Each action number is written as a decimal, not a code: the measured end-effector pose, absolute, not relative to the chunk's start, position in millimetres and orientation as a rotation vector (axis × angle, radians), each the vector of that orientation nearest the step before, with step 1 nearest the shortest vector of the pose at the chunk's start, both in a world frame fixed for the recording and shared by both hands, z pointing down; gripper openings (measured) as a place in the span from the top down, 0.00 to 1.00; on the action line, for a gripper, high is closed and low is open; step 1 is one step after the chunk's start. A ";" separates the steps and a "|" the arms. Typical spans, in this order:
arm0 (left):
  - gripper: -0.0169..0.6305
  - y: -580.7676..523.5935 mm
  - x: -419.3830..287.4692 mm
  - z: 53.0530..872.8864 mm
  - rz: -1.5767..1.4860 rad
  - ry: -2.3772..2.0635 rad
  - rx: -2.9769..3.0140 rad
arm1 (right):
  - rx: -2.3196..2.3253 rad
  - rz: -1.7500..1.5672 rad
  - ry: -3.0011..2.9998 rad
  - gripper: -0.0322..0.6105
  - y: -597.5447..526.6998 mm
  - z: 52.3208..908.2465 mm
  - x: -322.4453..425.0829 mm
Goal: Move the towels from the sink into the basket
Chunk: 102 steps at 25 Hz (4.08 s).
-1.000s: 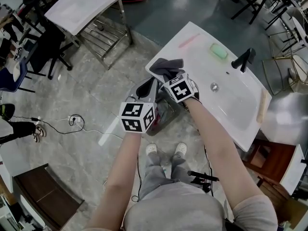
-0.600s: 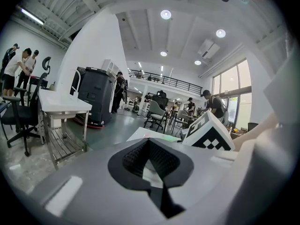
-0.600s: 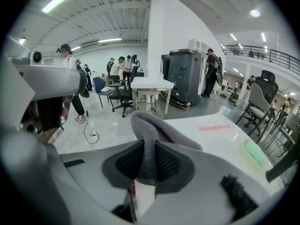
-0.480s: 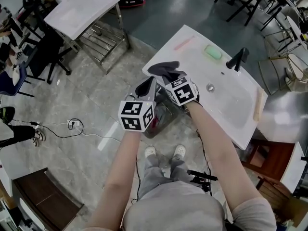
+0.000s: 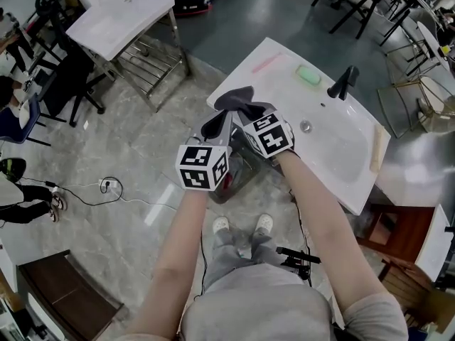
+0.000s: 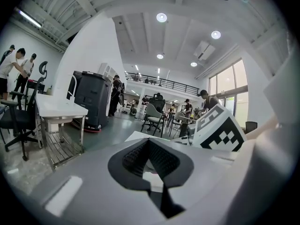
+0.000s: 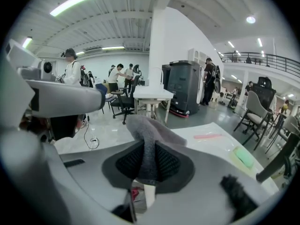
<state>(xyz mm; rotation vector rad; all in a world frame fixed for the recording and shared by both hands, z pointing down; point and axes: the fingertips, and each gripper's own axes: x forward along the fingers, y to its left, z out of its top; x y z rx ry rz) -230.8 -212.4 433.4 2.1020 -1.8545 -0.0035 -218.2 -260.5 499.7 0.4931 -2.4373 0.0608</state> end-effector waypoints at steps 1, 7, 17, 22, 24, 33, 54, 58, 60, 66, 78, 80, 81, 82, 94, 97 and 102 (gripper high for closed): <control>0.96 -210.8 -228.8 431.5 -0.004 -1.854 2.107 | 0.494 0.055 -2.443 0.84 -258.4 496.2 -216.9; 0.96 -199.0 -217.5 423.1 -0.003 -1.860 2.130 | 0.502 0.023 -2.477 0.84 -243.5 478.3 -207.7; 0.96 -172.8 -200.0 407.0 0.012 -1.865 2.177 | 0.532 -0.001 -2.510 0.84 -218.2 452.1 -184.7; 0.96 -156.0 -192.3 399.4 0.016 -1.872 2.192 | 0.539 -0.014 -2.525 0.84 -201.7 437.6 -170.4; 0.96 -150.9 -188.8 394.6 0.011 -1.876 2.198 | 0.539 -0.013 -2.534 0.84 -195.4 432.4 -165.6; 0.96 -131.1 -172.2 376.9 0.004 -1.882 2.234 | 0.557 -0.008 -2.580 0.84 -170.3 413.0 -149.7; 0.96 -97.0 -164.8 384.0 -0.023 -1.895 2.197 | 0.549 0.096 -2.601 0.84 -123.7 422.1 -123.0; 0.96 -96.5 -167.9 394.3 -0.017 -1.886 2.169 | 0.520 0.128 -2.577 0.84 -118.5 438.1 -124.7; 0.96 -96.1 -170.4 400.0 -0.013 -1.882 2.156 | 0.506 0.143 -2.562 0.84 -116.5 447.2 -127.4; 0.96 -91.2 -179.6 425.1 0.007 -1.864 2.101 | 0.452 0.203 -2.510 0.84 -107.1 481.4 -135.8; 0.96 -88.5 -197.2 485.8 0.093 -1.817 1.993 | 0.388 0.311 -2.402 0.84 -96.2 555.5 -148.9; 0.96 -87.5 -200.5 495.2 0.105 -1.808 1.981 | 0.381 0.320 -2.388 0.84 -94.5 565.7 -151.8; 0.96 -86.9 -202.3 500.3 0.112 -1.804 1.974 | 0.378 0.326 -2.381 0.84 -93.5 570.7 -153.2; 0.96 -86.1 -204.0 506.1 0.121 -1.799 1.966 | 0.374 0.332 -2.374 0.84 -92.4 575.7 -154.4; 0.96 -75.7 -218.6 564.8 0.178 -1.738 1.860 | 0.337 0.408 -2.293 0.84 -79.9 634.3 -162.2; 0.96 -71.6 -219.2 580.3 0.181 -1.721 1.841 | 0.331 0.417 -2.270 0.84 -77.5 654.1 -163.2; 0.96 -69.3 -223.5 601.6 0.192 -1.705 1.813 | 0.336 0.437 -2.234 0.84 -79.3 681.9 -164.5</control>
